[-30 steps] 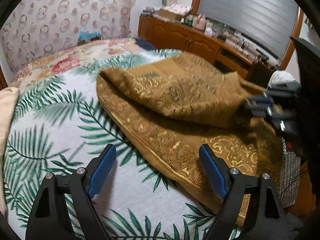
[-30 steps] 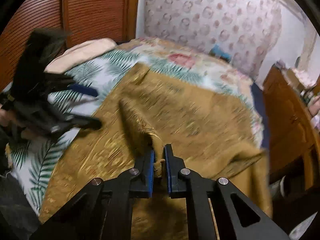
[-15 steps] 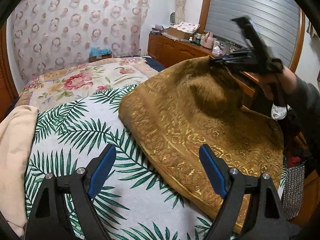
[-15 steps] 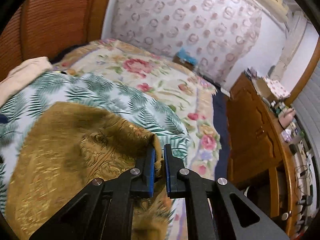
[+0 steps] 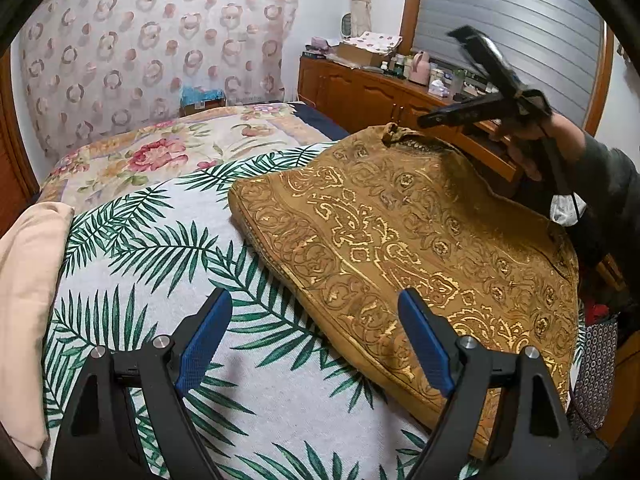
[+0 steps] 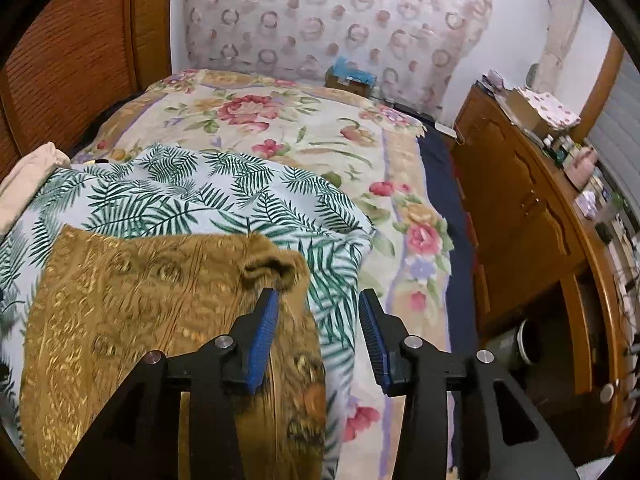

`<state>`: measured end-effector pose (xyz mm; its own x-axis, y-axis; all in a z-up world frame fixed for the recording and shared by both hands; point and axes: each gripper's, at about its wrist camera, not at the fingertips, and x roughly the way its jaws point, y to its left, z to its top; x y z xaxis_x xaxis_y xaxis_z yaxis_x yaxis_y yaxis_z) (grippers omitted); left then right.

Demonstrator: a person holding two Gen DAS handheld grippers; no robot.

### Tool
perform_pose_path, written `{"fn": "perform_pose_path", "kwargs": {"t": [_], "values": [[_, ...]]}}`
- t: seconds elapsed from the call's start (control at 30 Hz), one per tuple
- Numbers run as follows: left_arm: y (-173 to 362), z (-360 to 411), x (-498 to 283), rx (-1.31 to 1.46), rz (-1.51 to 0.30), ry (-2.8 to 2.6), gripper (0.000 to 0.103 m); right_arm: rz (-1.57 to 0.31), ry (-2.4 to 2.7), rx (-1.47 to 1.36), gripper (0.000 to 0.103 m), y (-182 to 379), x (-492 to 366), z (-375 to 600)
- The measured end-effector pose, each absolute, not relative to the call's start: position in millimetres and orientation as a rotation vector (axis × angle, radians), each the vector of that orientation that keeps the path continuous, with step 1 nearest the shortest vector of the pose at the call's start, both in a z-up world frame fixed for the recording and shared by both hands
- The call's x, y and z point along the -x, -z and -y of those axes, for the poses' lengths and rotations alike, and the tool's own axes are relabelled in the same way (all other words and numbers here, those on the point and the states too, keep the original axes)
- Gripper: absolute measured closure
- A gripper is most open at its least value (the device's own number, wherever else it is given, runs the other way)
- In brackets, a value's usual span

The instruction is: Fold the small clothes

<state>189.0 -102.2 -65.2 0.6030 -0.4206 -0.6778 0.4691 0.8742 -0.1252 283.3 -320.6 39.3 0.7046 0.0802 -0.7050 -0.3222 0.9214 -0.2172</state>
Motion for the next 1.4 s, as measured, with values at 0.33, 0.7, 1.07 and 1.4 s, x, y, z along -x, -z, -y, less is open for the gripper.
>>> {"fn": "perform_pose_path", "kwargs": {"t": [0.33, 0.7, 1.07, 1.4], "values": [[63.3, 117.6, -157.3, -0.091, -0.754, 0.554, 0.017, -0.723, -0.322, 0.250, 0.060, -38.1, -138.9, 372.8], [72.2, 131.1, -126.7, -0.118, -0.778, 0.571, 0.017, -0.804, -0.313, 0.093, 0.068, 5.9, -72.4, 421.9], [76.6, 137.4, -99.8, -0.112, -0.803, 0.602, 0.017, -0.731, -0.279, 0.077, 0.101, -13.1, -22.5, 456.9], [82.2, 144.2, -76.7, -0.102, -0.837, 0.658, 0.017, -0.729, -0.224, 0.106, 0.100, 10.4, -31.0, 429.3]]}}
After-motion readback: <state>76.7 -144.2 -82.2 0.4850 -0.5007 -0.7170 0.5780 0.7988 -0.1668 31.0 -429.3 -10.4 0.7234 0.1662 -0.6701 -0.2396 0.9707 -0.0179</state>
